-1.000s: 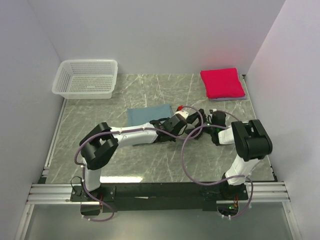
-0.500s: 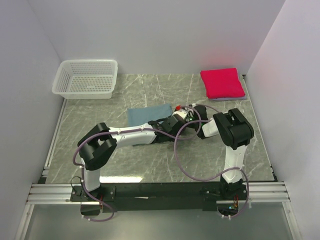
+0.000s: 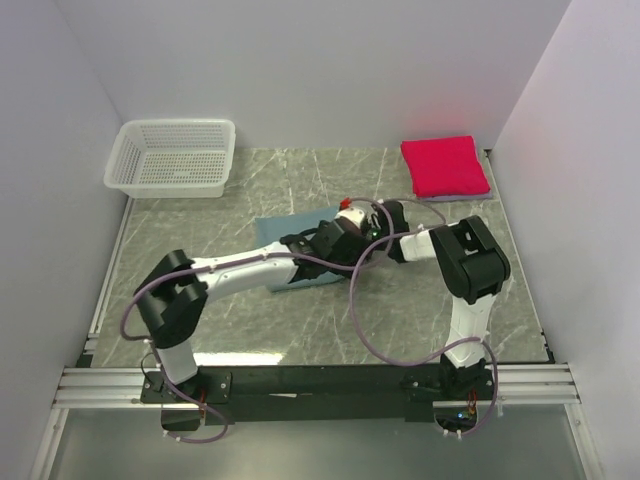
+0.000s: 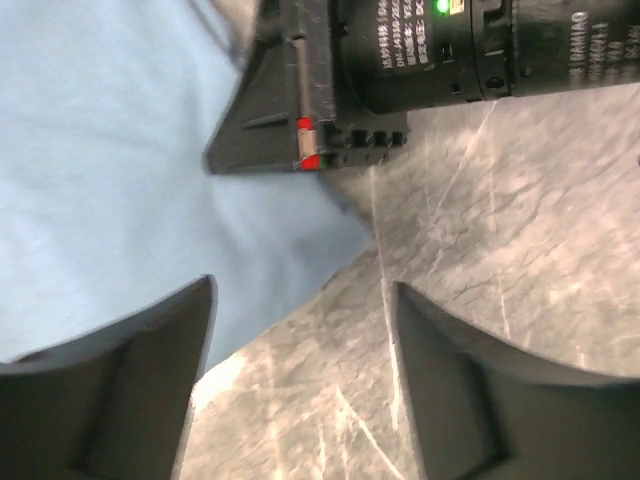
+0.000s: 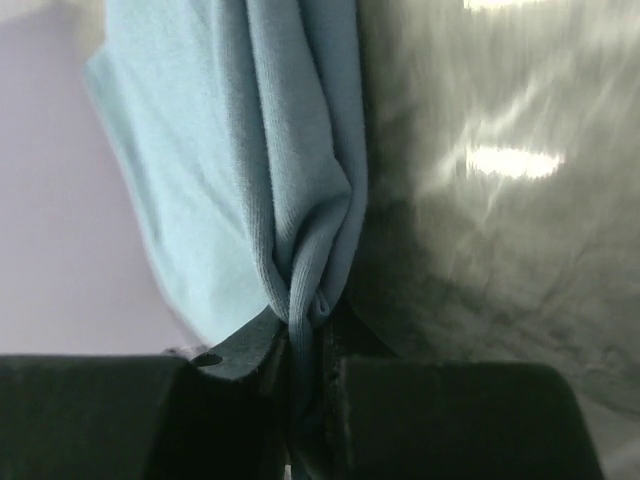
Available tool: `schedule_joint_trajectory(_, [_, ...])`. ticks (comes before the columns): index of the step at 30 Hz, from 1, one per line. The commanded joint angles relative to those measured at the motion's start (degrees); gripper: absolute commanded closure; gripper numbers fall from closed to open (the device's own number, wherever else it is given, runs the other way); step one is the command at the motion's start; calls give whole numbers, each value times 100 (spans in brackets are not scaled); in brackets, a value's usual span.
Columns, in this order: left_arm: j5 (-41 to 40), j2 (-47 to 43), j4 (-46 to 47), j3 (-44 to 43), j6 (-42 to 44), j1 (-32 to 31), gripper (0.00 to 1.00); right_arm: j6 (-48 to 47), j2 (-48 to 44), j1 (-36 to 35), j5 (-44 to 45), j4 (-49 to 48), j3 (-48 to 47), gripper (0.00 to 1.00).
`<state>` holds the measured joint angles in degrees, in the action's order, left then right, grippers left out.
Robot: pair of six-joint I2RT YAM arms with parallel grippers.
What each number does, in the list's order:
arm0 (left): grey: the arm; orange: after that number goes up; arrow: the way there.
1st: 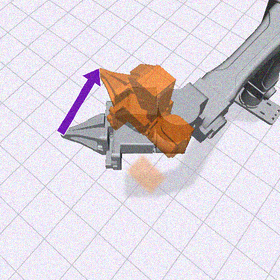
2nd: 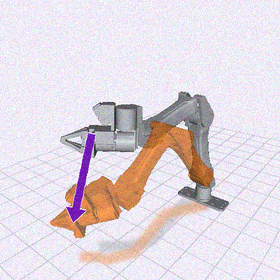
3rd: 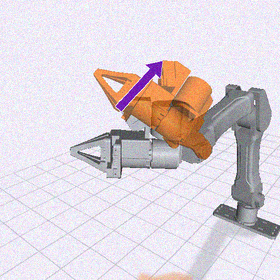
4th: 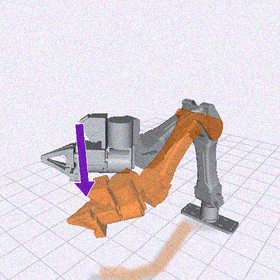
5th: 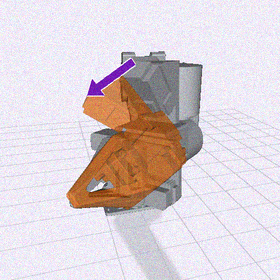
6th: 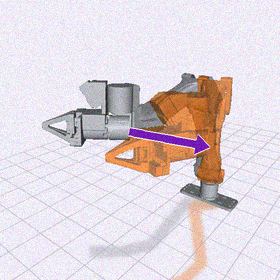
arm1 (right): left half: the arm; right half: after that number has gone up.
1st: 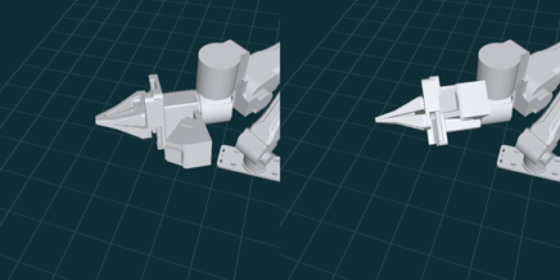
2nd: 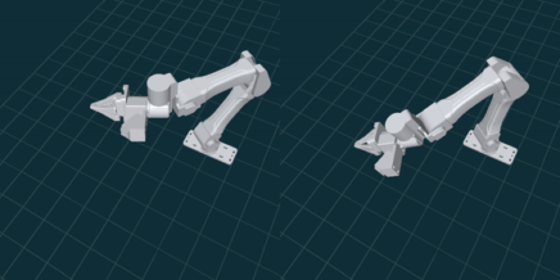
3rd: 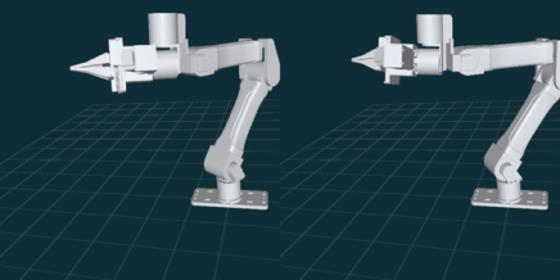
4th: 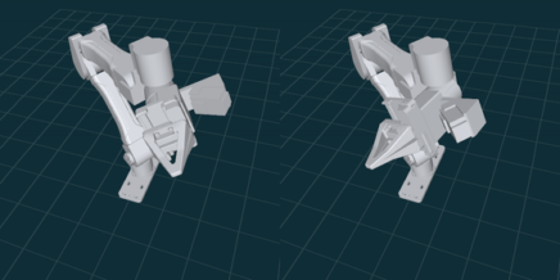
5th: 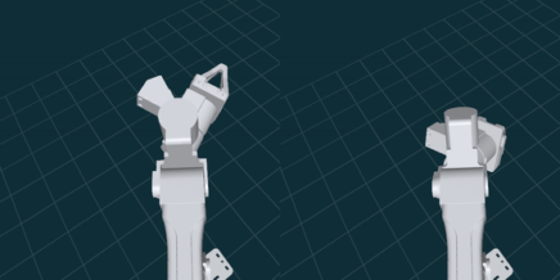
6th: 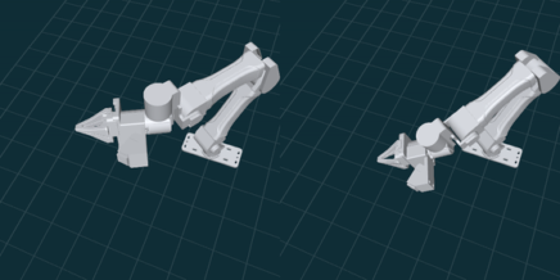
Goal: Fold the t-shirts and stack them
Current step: Neatly place the folded tshirt to the corner
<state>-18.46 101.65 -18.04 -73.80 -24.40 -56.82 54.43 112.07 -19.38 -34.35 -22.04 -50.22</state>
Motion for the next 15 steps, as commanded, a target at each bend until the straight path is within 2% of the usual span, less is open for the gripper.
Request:
schedule_joint_trajectory(1, [185,-663,-58,155,-266,328,17,-1380,-431,13,831,1645,-690,100])
schedule_joint_trajectory(3, [220,-1021,-120,269,-459,635,11,-2099,-423,13,1218,2176,-1261,100])
schedule_joint_trajectory(5, [290,-1312,-217,506,-600,899,2,-2611,-344,30,1807,3106,-1943,100])
schedule_joint_trajectory(7, [465,-1769,-287,805,-785,1408,1,-3262,-230,30,2324,3852,-2403,100])
schedule_joint_trajectory(8, [527,-1928,-331,919,-846,1767,1,-3455,-195,30,2780,4013,-2797,100])
schedule_joint_trajectory(11, [703,-2482,-550,1350,-978,2323,1,-4115,-28,56,3686,4506,-3588,100])
schedule_joint_trajectory(12, [721,-2692,-595,1533,-987,2698,1,-4351,42,83,3838,4620,-3809,100])
schedule_joint_trajectory(15, [844,-3044,-726,1946,-987,3314,1,-4721,393,171,4364,4981,-4662,100])
